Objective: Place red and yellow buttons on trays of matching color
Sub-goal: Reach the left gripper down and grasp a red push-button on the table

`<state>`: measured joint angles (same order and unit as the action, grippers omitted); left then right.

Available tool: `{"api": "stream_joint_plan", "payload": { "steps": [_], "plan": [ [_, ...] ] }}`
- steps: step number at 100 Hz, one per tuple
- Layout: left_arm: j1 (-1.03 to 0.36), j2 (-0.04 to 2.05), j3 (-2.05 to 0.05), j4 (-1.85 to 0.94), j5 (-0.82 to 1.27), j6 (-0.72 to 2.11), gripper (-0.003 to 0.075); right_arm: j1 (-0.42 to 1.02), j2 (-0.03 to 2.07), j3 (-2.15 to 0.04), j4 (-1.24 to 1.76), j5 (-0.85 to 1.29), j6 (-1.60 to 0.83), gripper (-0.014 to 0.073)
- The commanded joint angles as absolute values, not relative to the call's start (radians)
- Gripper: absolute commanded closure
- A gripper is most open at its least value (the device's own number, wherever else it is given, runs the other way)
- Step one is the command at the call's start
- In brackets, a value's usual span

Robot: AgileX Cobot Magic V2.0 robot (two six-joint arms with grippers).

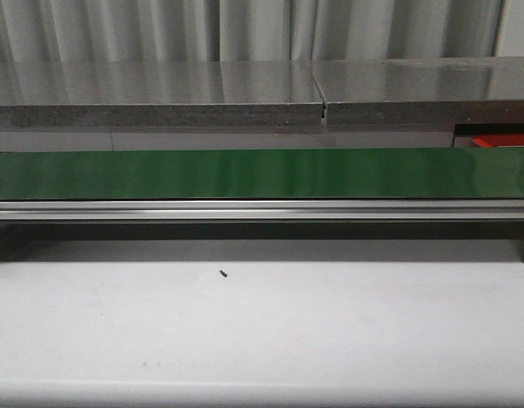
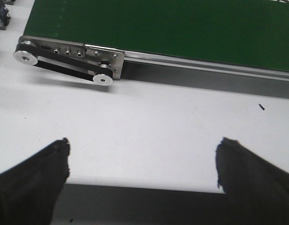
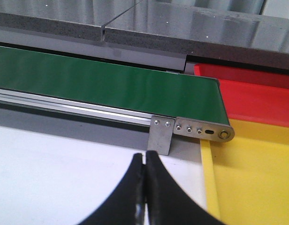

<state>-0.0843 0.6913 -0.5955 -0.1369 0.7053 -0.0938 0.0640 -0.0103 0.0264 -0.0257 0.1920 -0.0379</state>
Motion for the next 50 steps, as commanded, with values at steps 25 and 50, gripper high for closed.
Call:
{"api": "stream_joint_plan", "payload": {
  "steps": [25, 50],
  "plan": [
    [-0.034, 0.725, -0.671, -0.089, 0.684, -0.178, 0.0078, 0.063, -0.024, 0.027, -0.034, 0.112, -0.04, 0.0711],
    [0.163, 0.922, -0.815, -0.059, 0.714, -0.185, 0.0078, 0.063, -0.024, 0.027, -0.034, 0.112, -0.04, 0.0711]
  ]
}}
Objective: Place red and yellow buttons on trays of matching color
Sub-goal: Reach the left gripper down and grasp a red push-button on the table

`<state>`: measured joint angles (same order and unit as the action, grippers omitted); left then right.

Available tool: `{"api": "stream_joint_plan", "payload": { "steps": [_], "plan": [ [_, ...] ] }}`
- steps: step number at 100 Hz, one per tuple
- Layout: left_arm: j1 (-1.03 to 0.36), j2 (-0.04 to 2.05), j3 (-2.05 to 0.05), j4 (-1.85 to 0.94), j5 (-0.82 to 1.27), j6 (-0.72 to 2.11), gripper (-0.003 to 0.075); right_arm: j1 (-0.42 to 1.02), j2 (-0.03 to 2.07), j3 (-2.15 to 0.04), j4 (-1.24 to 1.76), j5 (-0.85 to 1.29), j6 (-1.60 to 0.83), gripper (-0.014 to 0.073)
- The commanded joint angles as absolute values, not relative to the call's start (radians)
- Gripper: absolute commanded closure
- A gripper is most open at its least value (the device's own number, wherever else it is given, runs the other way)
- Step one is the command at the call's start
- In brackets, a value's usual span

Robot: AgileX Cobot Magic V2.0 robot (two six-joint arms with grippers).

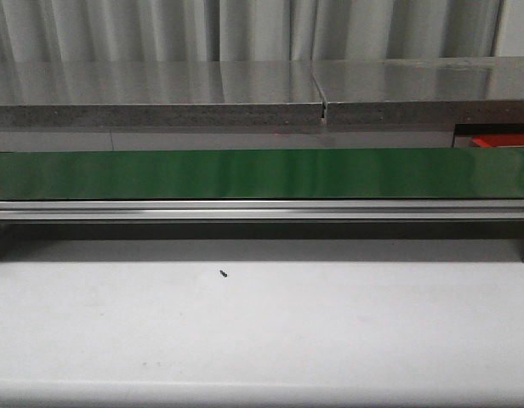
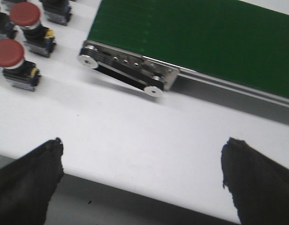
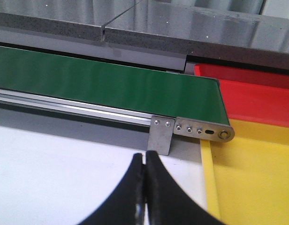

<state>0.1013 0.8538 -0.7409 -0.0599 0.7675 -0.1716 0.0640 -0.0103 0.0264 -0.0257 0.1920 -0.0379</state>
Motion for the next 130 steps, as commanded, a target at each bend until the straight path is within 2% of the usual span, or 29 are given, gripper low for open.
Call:
{"api": "stream_joint_plan", "payload": {
  "steps": [1, 22, 50, 84, 130],
  "plan": [
    [0.174, 0.928, -0.822, -0.059, 0.712, -0.185, 0.0078, 0.063, -0.024, 0.027, -0.034, 0.112, -0.04, 0.0711],
    [0.313, 1.094, -0.888, -0.065, 0.68, -0.185, 0.0078, 0.063, -0.024, 0.027, -0.034, 0.112, -0.04, 0.0711],
    [0.385, 1.309, -0.918, -0.065, 0.609, -0.185, 0.0078, 0.063, -0.024, 0.027, -0.034, 0.112, -0.04, 0.0711],
    [0.403, 1.541, -1.037, -0.065, 0.589, -0.183, 0.0078, 0.063, -0.024, 0.027, -0.034, 0.112, -0.04, 0.0711],
    [0.405, 1.69, -1.146, -0.061, 0.592, -0.183, 0.0078, 0.063, -0.024, 0.027, -0.034, 0.112, -0.04, 0.0711]
  ]
}}
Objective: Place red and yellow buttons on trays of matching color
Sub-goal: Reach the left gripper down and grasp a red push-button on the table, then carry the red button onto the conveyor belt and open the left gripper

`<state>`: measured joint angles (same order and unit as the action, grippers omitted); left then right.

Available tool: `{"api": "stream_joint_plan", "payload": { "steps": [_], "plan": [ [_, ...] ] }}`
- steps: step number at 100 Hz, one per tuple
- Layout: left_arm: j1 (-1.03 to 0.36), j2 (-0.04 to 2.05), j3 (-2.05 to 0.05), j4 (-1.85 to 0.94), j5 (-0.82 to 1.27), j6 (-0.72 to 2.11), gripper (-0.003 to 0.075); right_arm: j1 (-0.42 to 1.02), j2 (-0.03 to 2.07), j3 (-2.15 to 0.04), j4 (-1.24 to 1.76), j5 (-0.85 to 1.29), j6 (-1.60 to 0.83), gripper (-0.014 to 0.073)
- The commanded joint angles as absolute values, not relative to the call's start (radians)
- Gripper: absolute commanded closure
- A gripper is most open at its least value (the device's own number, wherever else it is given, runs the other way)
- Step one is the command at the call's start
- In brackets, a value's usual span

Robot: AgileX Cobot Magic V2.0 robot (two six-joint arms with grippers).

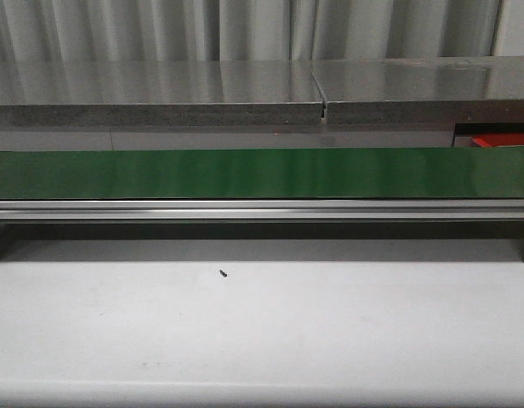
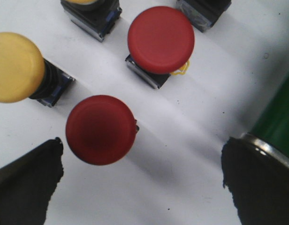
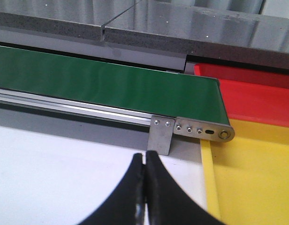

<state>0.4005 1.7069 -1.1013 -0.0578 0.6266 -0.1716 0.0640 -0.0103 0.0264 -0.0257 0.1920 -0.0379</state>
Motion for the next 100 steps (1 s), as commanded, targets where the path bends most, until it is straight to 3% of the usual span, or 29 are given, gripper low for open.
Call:
{"api": "stream_joint_plan", "payload": {
  "steps": [1, 34, 46, 76, 100],
  "plan": [
    [0.405, 1.695, -1.146, -0.061, 0.592, -0.183, 0.0078, 0.063, -0.024, 0.027, -0.034, 0.112, -0.04, 0.0711],
    [0.431, 1.733, -1.158, -0.059, 0.577, -0.183, 0.0082, 0.063, -0.024, 0.027, -0.034, 0.112, -0.04, 0.0711],
    [0.448, 1.733, -1.158, -0.059, 0.577, -0.183, 0.0118, 0.063, -0.024, 0.027, -0.034, 0.112, -0.04, 0.0711],
    [0.452, 1.733, -1.158, -0.059, 0.571, -0.178, 0.0332, 0.063, -0.024, 0.027, -0.034, 0.112, -0.04, 0.0711],
    [0.452, 1.733, -1.158, -0.059, 0.569, -0.175, 0.0627, 0.063, -0.024, 0.027, -0.034, 0.112, -0.04, 0.0711]
  ]
}}
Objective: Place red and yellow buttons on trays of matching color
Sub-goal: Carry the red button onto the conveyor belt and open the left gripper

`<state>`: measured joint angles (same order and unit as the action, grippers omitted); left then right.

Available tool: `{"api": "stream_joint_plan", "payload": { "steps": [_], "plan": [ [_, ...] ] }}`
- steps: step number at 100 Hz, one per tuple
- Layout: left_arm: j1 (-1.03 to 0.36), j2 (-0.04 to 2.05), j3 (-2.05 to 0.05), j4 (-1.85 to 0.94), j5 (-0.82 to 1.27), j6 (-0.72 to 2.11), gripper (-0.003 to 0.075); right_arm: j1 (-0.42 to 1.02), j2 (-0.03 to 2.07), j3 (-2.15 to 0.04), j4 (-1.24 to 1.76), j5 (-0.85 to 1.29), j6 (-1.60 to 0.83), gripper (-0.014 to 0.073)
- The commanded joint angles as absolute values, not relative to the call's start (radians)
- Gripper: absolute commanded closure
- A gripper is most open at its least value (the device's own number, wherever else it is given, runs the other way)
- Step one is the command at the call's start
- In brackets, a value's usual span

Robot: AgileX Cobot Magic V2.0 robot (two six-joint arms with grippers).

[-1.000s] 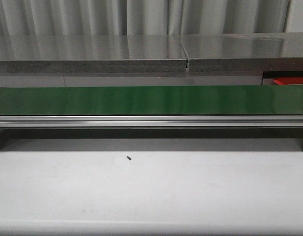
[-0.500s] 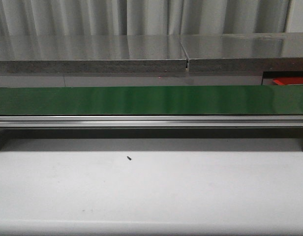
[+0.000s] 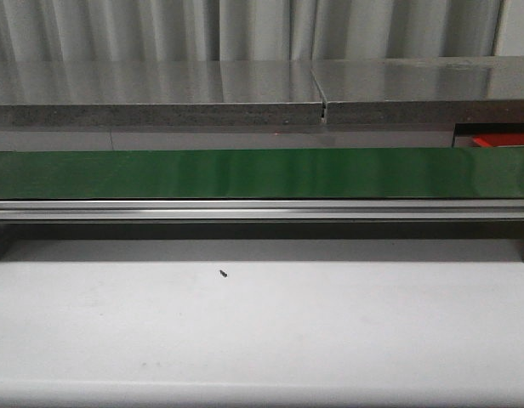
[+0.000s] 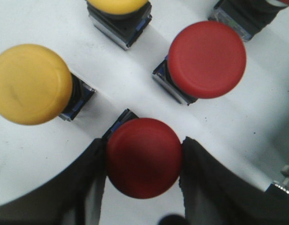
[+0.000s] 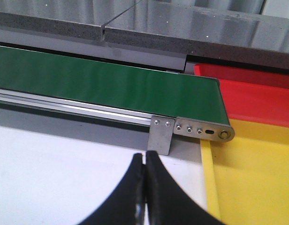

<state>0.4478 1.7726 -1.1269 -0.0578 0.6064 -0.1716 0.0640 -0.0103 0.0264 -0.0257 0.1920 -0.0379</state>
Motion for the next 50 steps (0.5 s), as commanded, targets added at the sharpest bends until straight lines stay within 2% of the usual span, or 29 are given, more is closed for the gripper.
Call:
{"api": "stream_joint_plan", "payload": {
  "steps": [1, 12, 50],
  "plan": [
    [0.452, 1.733, -1.158, -0.059, 0.569, -0.175, 0.0636, 0.063, -0.024, 0.027, -0.034, 0.112, -0.04, 0.0711],
    [0.452, 1.731, -1.16, -0.059, 0.587, -0.175, 0.0738, 0.063, -0.024, 0.027, -0.034, 0.112, -0.04, 0.0711],
    [0.45, 1.532, -1.184, -0.145, 0.662, -0.098, 0.0739, 0.063, -0.024, 0.027, -0.034, 0.112, -0.04, 0.0711]
  ]
}}
